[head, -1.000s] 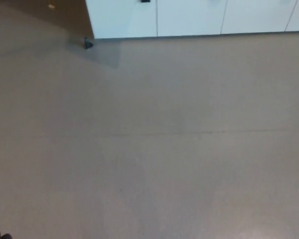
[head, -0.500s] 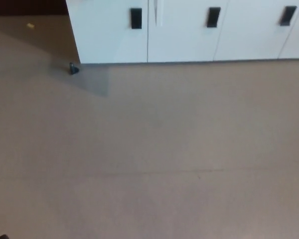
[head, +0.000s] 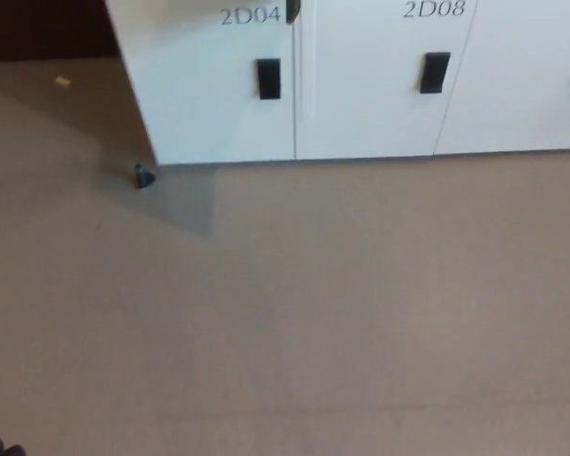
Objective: The robot walks towards an open cabinet and lifts its left hand to push the door towards the right to close it.
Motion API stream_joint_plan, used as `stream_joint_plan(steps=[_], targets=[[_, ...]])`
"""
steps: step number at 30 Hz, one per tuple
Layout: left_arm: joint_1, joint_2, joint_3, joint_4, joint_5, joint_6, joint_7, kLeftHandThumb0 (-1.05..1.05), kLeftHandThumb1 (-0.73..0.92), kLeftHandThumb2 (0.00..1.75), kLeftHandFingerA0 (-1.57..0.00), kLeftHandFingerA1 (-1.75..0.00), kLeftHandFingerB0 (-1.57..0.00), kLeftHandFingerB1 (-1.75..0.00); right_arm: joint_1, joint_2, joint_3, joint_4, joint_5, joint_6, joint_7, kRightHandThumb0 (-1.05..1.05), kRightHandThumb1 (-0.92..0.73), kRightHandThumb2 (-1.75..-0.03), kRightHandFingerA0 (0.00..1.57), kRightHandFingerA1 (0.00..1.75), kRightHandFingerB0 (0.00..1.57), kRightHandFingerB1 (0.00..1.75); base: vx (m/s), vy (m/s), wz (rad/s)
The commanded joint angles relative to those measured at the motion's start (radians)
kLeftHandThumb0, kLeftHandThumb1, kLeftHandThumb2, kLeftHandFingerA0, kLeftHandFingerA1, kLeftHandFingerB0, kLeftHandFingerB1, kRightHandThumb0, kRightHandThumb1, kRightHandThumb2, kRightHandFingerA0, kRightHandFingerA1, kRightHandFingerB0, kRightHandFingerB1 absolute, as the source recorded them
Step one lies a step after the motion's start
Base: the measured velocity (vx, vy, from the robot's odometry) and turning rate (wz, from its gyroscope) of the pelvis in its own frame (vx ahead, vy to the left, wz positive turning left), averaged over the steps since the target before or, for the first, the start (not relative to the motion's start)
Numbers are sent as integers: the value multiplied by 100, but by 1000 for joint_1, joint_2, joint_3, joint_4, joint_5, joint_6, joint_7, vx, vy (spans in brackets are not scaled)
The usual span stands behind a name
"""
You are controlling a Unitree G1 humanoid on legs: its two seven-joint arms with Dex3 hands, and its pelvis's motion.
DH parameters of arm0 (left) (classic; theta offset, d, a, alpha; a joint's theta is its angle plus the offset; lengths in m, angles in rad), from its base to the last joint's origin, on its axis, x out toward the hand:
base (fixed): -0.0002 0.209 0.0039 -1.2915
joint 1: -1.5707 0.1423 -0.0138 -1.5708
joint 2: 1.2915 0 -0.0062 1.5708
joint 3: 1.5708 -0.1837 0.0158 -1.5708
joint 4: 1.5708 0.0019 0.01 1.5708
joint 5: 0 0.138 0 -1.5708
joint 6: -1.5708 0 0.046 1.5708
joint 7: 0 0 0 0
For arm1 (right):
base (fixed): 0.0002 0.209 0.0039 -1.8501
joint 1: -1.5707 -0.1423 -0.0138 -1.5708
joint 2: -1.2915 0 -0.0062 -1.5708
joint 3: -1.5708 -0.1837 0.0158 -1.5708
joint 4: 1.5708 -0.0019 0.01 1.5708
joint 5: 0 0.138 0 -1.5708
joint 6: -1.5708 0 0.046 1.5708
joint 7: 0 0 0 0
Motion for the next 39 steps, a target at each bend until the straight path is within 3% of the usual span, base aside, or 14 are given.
stream_joint_plan(steps=[1,13,23,24,27,30,31,37,39], targets=[[2,20,-6,-8,-8,-1,7,-15,63,58,-65,-48,-49,-43,8,-9,6,11,-1,-13,-11,-14,-66,-59,64,48,53,43,410,30,-31],[-5,25,-10,-1,-14,-4,-10,-14,65,59,-66,-49,-49,-43,13,-9,9,11,1,-16,-7,-14,-65,-59,62,48,50,42,458,204,-16],[-2,27,-17,-2,-10,-8,-16,-15,65,59,-64,-49,-50,-43,15,-13,20,21,-7,-28,-10,-14,-67,-59,62,47,49,41,403,-30,17],[-2,28,-19,-2,-10,-9,-18,-15,65,59,-63,-49,-53,-44,12,-13,21,28,-9,-33,-12,-22,-62,-66,64,53,50,46,400,-52,-7],[-4,30,-20,1,-9,-5,-17,-15,65,59,-62,-49,-54,-44,9,-14,24,36,-11,-42,-14,-15,-65,-59,65,48,53,43,367,-29,-19],[-4,30,-20,0,-9,-4,-11,-15,64,58,-63,-49,-58,-45,9,-12,23,33,-7,-36,-16,-22,-60,-65,63,52,50,46,351,1,-23],[-2,30,-21,-3,-8,-5,-11,-15,66,59,-62,-49,-50,-43,9,-14,24,35,-7,-36,-13,-15,-67,-59,62,47,51,42,347,20,-32],[-1,30,-24,-8,-9,-5,-15,-14,65,59,-63,-49,-54,-44,10,-19,34,37,-13,-49,0,-16,-65,-59,61,47,50,42,288,275,-22],[-1,31,-30,-8,-3,-14,-18,-16,66,59,-62,-49,-47,-42,6,-21,36,45,-14,-51,0,-16,-65,-59,63,47,50,41,133,202,-12]])
